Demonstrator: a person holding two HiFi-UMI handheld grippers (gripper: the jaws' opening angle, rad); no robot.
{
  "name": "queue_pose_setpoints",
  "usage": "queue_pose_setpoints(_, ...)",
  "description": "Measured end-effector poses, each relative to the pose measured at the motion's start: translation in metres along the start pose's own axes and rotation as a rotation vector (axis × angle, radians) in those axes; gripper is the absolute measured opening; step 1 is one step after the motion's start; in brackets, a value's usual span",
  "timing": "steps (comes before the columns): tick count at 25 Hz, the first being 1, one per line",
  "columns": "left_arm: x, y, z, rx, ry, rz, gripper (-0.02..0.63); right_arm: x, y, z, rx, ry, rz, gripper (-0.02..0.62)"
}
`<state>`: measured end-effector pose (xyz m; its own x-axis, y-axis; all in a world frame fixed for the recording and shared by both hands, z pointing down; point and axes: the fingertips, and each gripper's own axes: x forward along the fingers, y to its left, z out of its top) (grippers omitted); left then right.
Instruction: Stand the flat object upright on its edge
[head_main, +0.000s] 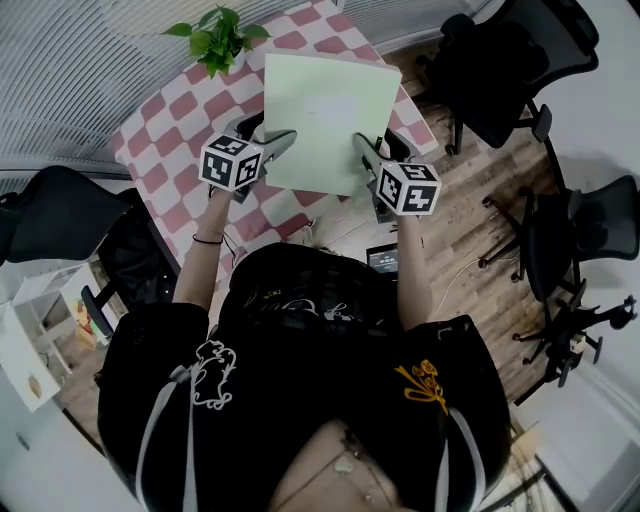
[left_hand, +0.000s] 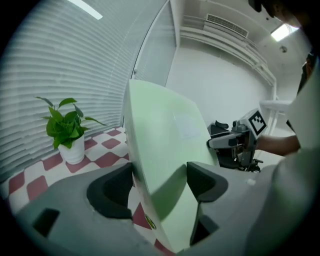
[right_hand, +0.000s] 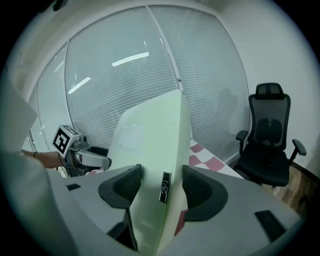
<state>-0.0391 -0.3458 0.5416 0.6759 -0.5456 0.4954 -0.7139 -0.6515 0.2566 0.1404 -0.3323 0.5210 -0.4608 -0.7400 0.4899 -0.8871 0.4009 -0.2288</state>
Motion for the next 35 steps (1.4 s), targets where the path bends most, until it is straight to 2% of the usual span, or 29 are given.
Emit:
queue_pose_setpoints(9, -0.02, -0.008, 0.041, 0.24, -0.067, 0.127, 0.334, -0.02, 0.01, 0.028, -0.131, -0.115, -0.072, 0.249)
queue_pose_setpoints(13, -0.022, -0.007, 0.05, 0.307, -0.084, 0.192, 0.328, -0.021, 0.011, 0.033, -0.167, -0.145, -0.107, 0.242)
queue_pose_setpoints(20, -0.005, -0.002, 0.038, 0.31, -0.07, 0.264, 0.321, -0.021, 0.003, 0.034, -0.281, -0.134, -0.197, 0.235)
queue_pose_setpoints(29, 0.027, -0.01, 0.04, 0.322, -0.068, 0.264, 0.318, -0.025, -0.023, 0.028, -0.287, -0.116, -0.278, 0.232)
queue_pose_setpoints(35, 0.036, -0.009, 0.039, 0.328, -0.063, 0.257, 0.316, -0.024, -0.03, 0.025, -0.276, -0.112, -0.29, 0.229)
